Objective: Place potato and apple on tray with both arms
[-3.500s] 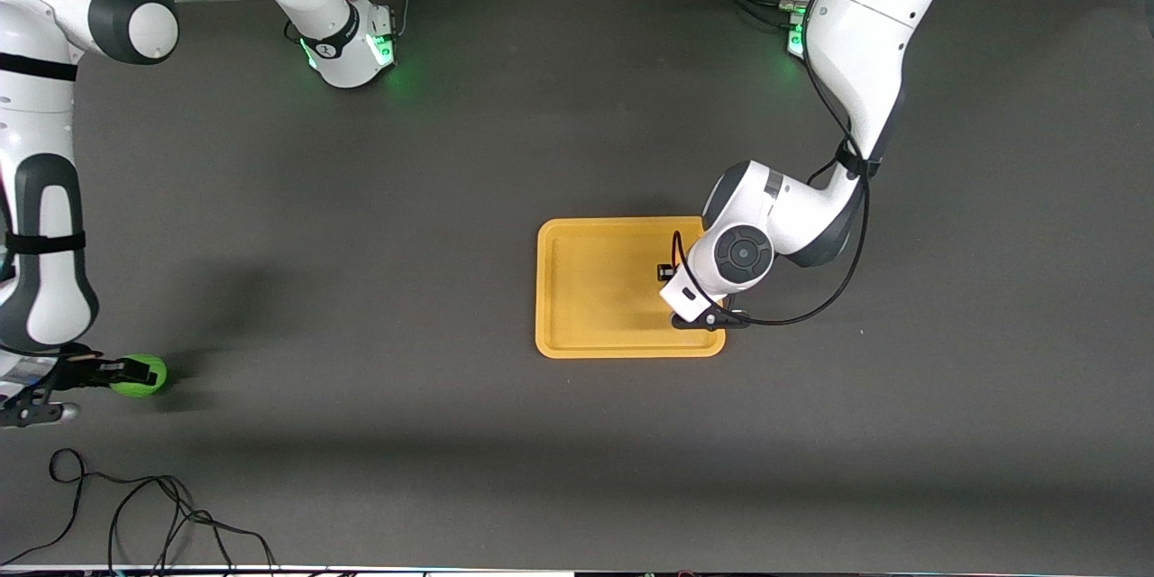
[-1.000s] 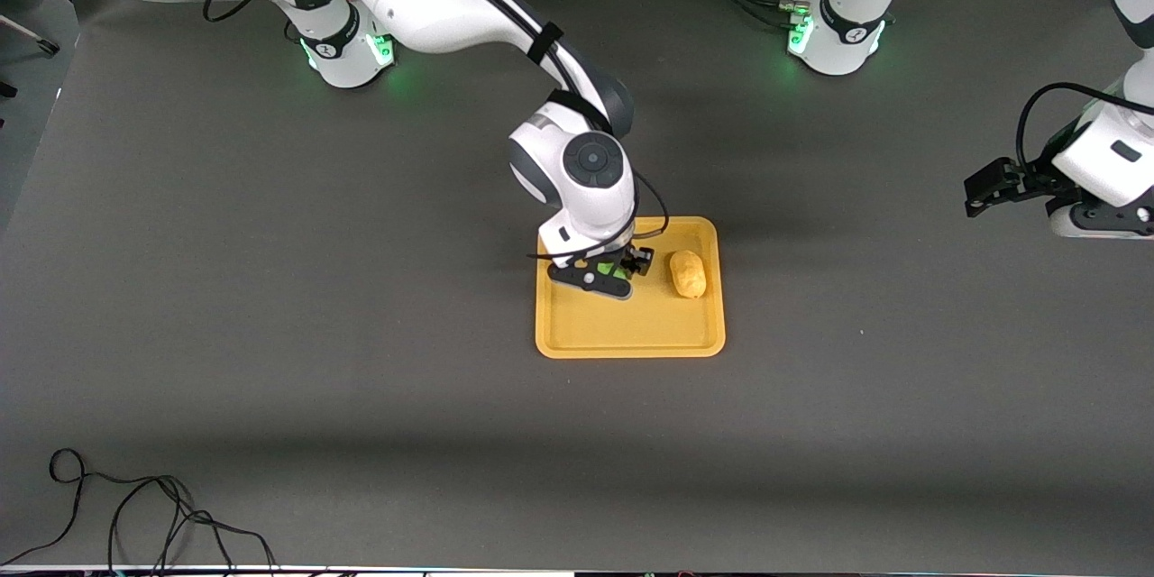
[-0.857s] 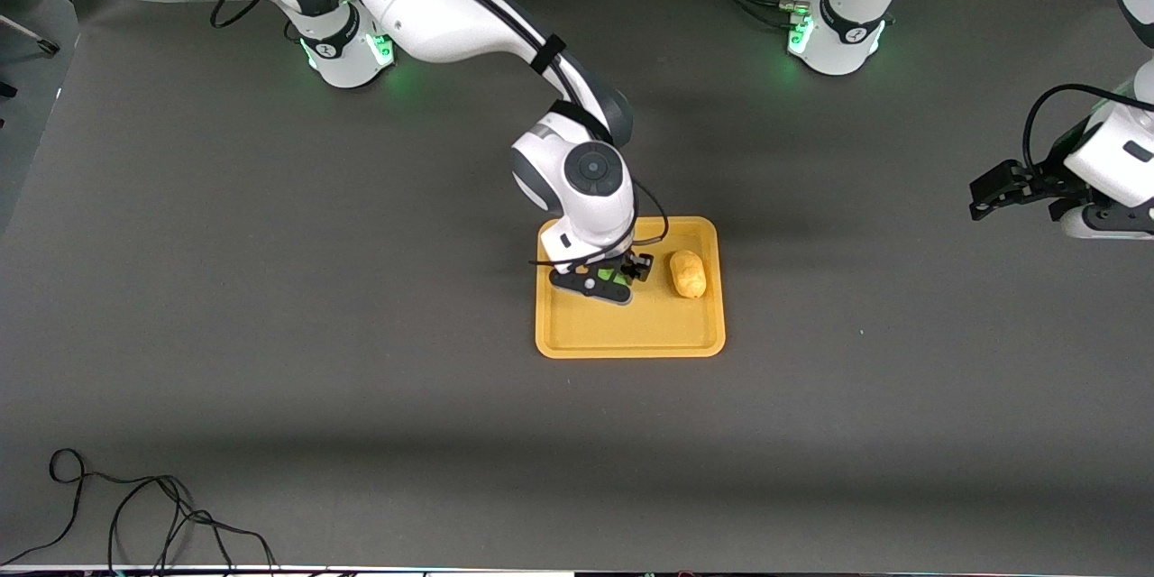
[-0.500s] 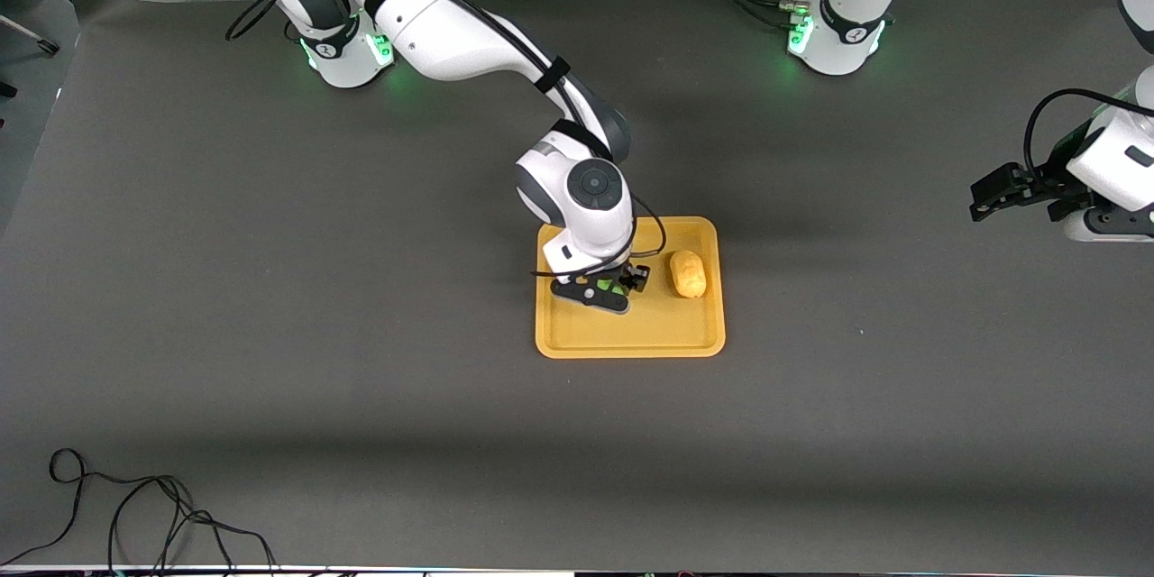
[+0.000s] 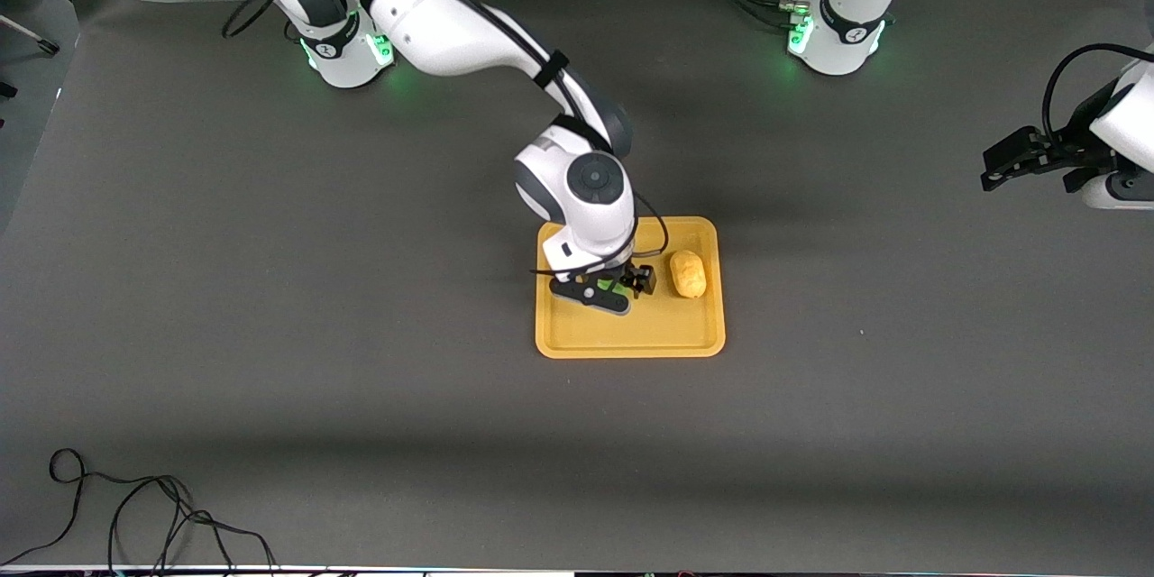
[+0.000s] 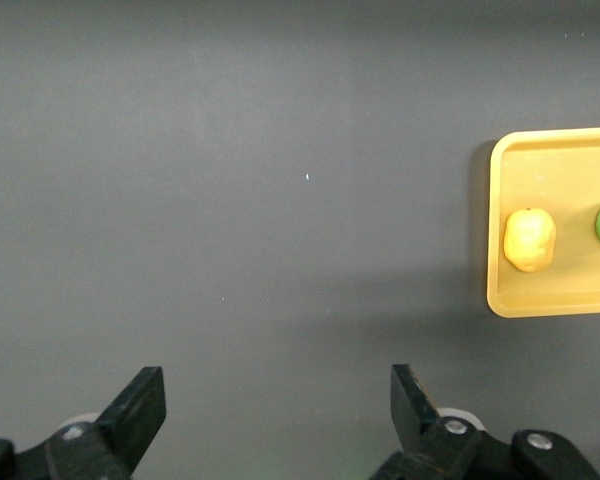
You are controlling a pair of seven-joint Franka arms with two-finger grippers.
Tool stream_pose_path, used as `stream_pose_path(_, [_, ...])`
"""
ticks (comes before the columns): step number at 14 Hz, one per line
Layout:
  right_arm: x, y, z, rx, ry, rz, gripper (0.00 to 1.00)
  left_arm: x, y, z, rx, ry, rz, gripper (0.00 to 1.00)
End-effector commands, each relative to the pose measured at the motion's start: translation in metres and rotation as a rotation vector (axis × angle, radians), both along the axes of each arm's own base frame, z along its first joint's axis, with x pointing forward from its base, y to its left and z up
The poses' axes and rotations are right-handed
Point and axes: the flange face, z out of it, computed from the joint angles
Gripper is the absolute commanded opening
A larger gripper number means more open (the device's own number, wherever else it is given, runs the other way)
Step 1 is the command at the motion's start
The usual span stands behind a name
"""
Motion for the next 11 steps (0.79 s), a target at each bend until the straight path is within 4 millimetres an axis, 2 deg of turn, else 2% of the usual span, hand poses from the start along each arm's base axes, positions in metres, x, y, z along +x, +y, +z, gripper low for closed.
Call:
stream_pose_path(1, [-0.013,-0.015,0.111,-0.022,0.032,-0.028,1.0,0.01,-0.006,-0.016,0.009,0.023,-0.019,1.0])
stream_pose_path(2, [-0.015,-0.027,0.145,-0.019,0.033,-0.037,1.0,0.013,-0.003,-0.017,0.021,0.015,-0.009,1.0])
stream_pose_path(4, [-0.01,-0.07,0.199,-0.037,0.062,-0.03,1.0,0.015,-0.002,-0.015,0.033,-0.004,-0.001,1.0])
stream_pose_path(7, [-0.003,-0.159,0.241,-0.089,0.124,0.045,1.0,0.016,0.004,-0.013,0.028,-0.024,0.008,1.0])
stream_pose_path(10, [0.003,-0.248,0.269,-0.082,0.123,0.126,1.0,0.017,0.007,-0.013,0.025,-0.027,0.013,1.0])
stream_pose_path(11, [0.006,-0.285,0.28,-0.068,0.123,0.143,1.0,0.019,0.007,-0.014,0.024,-0.036,0.013,1.0])
